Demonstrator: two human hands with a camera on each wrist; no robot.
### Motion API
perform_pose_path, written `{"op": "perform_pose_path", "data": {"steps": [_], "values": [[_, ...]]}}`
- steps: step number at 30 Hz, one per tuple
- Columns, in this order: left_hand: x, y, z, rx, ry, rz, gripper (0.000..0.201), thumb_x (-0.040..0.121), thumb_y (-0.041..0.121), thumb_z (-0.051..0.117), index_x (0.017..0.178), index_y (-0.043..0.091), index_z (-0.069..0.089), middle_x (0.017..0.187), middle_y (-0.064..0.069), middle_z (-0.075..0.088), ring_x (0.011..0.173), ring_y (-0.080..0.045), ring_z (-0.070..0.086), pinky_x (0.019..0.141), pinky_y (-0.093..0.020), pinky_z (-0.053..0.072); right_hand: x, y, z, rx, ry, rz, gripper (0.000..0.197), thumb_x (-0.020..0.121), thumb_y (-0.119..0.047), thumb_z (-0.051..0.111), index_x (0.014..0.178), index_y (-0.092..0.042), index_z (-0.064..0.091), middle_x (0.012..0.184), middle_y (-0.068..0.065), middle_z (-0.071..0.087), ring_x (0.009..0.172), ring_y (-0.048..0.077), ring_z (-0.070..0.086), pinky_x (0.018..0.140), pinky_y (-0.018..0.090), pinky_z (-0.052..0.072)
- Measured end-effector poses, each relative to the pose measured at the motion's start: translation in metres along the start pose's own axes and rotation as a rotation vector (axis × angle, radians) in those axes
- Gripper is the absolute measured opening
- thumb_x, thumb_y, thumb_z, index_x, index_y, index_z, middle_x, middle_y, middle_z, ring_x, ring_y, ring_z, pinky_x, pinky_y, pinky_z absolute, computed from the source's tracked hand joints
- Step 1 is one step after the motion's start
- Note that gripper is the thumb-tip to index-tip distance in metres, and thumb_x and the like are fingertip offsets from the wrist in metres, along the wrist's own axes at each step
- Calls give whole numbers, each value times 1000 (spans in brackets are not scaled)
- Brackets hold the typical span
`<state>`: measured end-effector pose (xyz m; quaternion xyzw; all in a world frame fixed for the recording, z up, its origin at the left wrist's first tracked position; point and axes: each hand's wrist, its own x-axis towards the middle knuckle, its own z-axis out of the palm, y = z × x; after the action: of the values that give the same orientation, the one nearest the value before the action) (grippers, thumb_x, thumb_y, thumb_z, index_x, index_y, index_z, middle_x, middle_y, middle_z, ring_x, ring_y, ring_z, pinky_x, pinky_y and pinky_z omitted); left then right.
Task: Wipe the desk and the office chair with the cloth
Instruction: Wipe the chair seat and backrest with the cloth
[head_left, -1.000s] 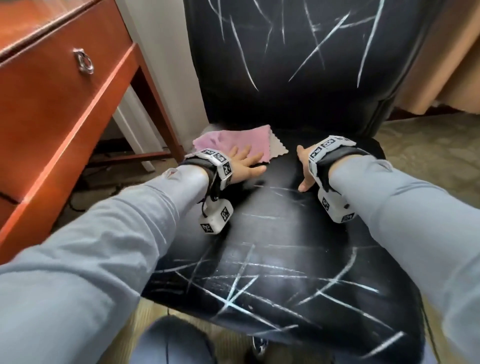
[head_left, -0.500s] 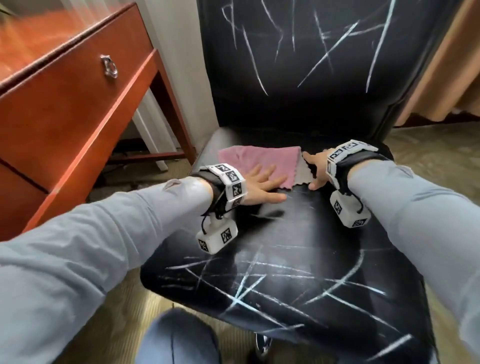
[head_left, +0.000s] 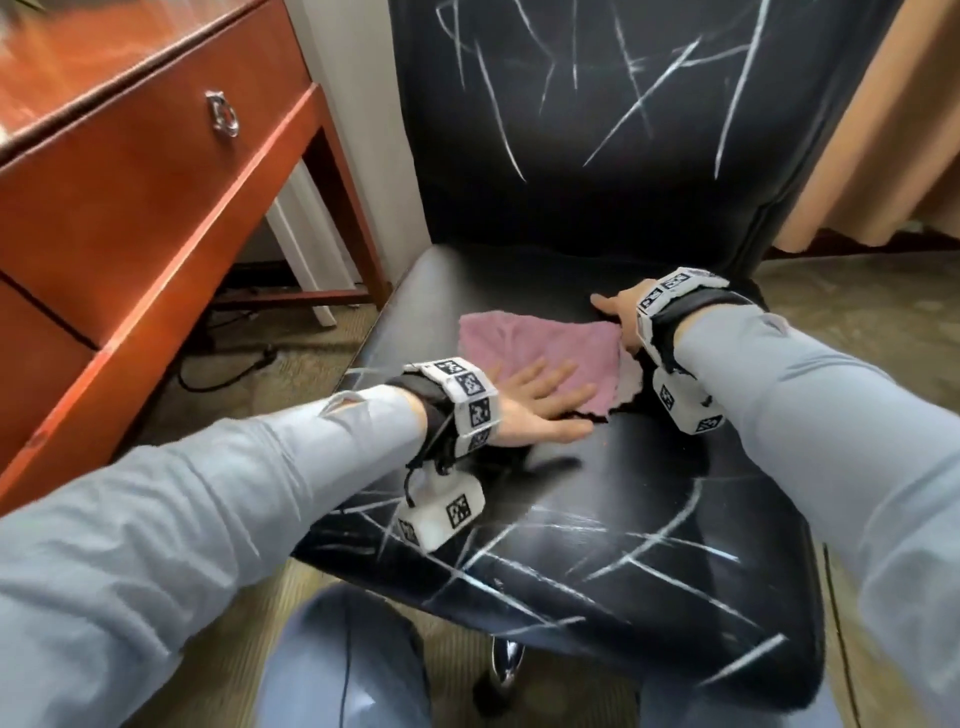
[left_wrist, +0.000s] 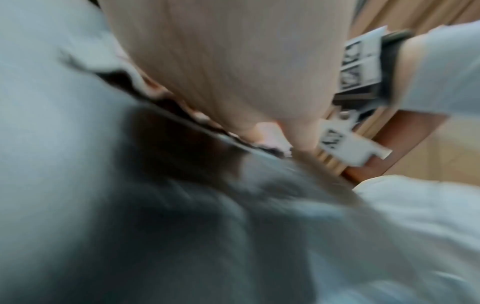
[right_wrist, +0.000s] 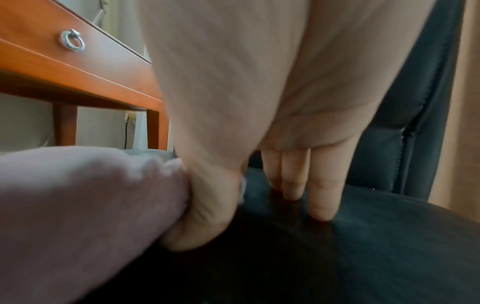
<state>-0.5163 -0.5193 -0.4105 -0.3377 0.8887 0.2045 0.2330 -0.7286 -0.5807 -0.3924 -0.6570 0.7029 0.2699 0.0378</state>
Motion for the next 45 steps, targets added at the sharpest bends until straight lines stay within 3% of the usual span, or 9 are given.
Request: {"op": "perform_pose_path", "data": {"steps": [3,5,7,13,20,28,35,40,45], "values": [[10,-44,-24,-11,71,-135,87,84,79,15,159,35,7,167,0,-9,153,-26,-12,122,-51,-10,-5,4,1,58,-3,6,91,91,-46,63,158,-25,6,157,10,32,141,31,35,110,36,32],[10,-69,-34,59,69,-312,108,60,93,7,157,44,5,166,1,-14,152,-32,-15,119,-59,-10,-6,8,7,69,16,-5,100,85,-55,67,157,-28,4,159,9,29,142,32,35,110,37,32],[9,-58,-24,-6,84,-384,104,66,98,16,155,48,-4,163,6,-22,150,-32,-21,117,-62,-14,-3,4,10,21,-8,-15,100,84,-58,65,157,-30,3,160,8,25,143,32,32,112,42,30],[-7,28,12,-49,-28,-60,82,84,87,24,154,52,-2,164,14,-18,151,-18,-20,118,-59,-14,-7,-4,-1,-94,26,-44,74,92,-37,55,155,-30,17,146,15,46,126,35,52,103,42,42],[-1,-46,-25,-60,77,-450,92,76,94,23,153,52,-1,165,9,-18,152,-31,-13,117,-61,-14,-20,20,14,33,-54,6,96,85,-53,67,157,-30,8,153,10,39,134,32,45,104,36,37],[10,50,-4,-62,-38,-91,85,81,90,24,152,54,-4,163,14,-21,151,-22,-21,115,-65,-15,-18,13,12,-36,-69,-19,98,82,-53,66,157,-33,5,158,11,29,143,32,32,115,43,29],[3,-28,-23,-63,64,-433,94,73,95,25,152,53,-6,163,11,-22,152,-28,-15,116,-63,-14,-33,25,20,134,-60,17,110,77,-63,70,157,-32,1,159,8,26,142,32,33,112,42,31],[5,24,1,-109,43,-249,98,74,94,31,152,52,-8,162,12,-25,149,-26,-26,115,-65,-15,-25,19,8,69,-91,41,90,53,-60,82,127,-16,59,123,7,65,109,30,64,93,42,53],[24,23,-7,-94,-52,-121,95,69,97,23,151,57,-3,162,17,-21,150,-21,-21,115,-65,-14,-41,18,10,51,-87,131,66,74,-40,76,130,-11,56,125,12,59,115,36,58,98,45,48]]}}
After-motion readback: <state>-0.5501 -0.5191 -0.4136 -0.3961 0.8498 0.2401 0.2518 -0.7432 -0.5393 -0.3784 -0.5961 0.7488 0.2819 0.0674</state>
